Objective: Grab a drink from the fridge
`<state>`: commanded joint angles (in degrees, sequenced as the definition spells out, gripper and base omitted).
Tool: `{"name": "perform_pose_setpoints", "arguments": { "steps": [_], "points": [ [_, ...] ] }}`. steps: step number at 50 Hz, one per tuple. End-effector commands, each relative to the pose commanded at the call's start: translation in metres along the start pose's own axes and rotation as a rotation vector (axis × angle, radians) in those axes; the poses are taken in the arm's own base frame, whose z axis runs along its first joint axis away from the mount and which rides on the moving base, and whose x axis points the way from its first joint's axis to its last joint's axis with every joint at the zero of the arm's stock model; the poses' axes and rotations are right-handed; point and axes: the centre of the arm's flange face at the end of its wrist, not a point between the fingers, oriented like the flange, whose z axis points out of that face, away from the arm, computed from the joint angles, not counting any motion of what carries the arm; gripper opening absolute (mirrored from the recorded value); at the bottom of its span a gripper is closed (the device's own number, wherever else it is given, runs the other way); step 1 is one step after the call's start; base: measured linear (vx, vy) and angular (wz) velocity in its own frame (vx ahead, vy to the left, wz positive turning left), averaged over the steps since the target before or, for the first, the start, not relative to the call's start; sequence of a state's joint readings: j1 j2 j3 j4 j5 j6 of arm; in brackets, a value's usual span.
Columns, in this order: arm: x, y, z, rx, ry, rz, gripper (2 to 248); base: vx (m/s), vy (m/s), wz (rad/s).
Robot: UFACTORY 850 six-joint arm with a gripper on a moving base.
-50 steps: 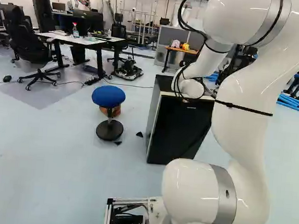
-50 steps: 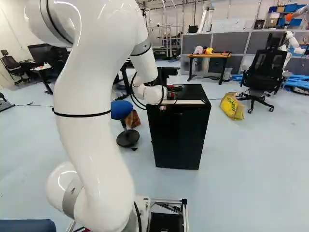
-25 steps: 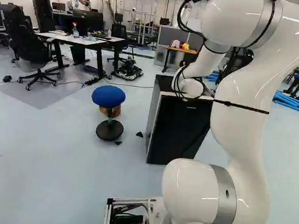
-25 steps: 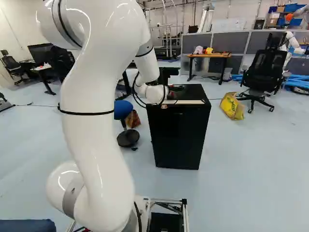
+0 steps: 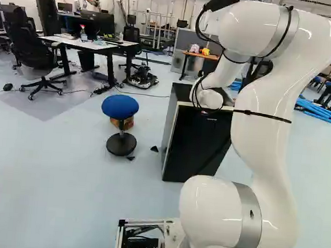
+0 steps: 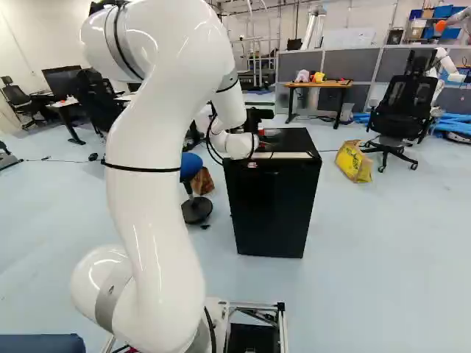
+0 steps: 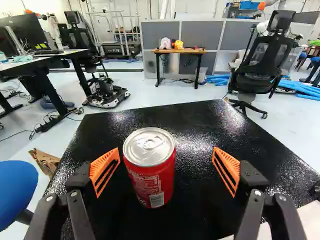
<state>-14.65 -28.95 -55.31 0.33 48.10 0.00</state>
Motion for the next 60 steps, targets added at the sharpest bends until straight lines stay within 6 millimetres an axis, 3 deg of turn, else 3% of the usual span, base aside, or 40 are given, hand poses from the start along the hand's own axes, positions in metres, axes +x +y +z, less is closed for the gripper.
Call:
{"name": "perform_pose_setpoints", "arguments": {
  "steps": [12, 13, 17, 18, 22, 23, 27, 28, 39, 60],
  "points": [
    [0.0, 0.0, 0.0, 0.0, 0.0, 0.0, 247, 0.0, 0.0, 0.0],
    [0.0, 0.0, 0.0, 0.0, 0.0, 0.0, 221, 0.0, 0.0, 0.0],
    [0.0, 0.0, 0.0, 0.0, 0.0, 0.0, 221, 0.0, 0.0, 0.0],
    [0.0, 0.0, 0.0, 0.0, 0.0, 0.0, 183, 0.0, 0.0, 0.0],
    [0.0, 0.0, 0.0, 0.0, 0.0, 0.0, 183, 0.0, 0.0, 0.0],
    [0.0, 0.0, 0.0, 0.0, 0.0, 0.0, 145, 0.0, 0.0, 0.0],
    [0.0, 0.0, 0.0, 0.0, 0.0, 0.0, 145, 0.0, 0.0, 0.0],
    [0.0, 0.0, 0.0, 0.0, 0.0, 0.0, 108, 0.0, 0.0, 0.0],
    [0.002, 0.0, -0.001, 0.0, 0.003, 0.0, 100, 0.0, 0.0, 0.0],
    [0.023, 0.0, -0.008, 0.0, 0.039, 0.0, 100, 0.0, 0.0, 0.0]
  ]
}}
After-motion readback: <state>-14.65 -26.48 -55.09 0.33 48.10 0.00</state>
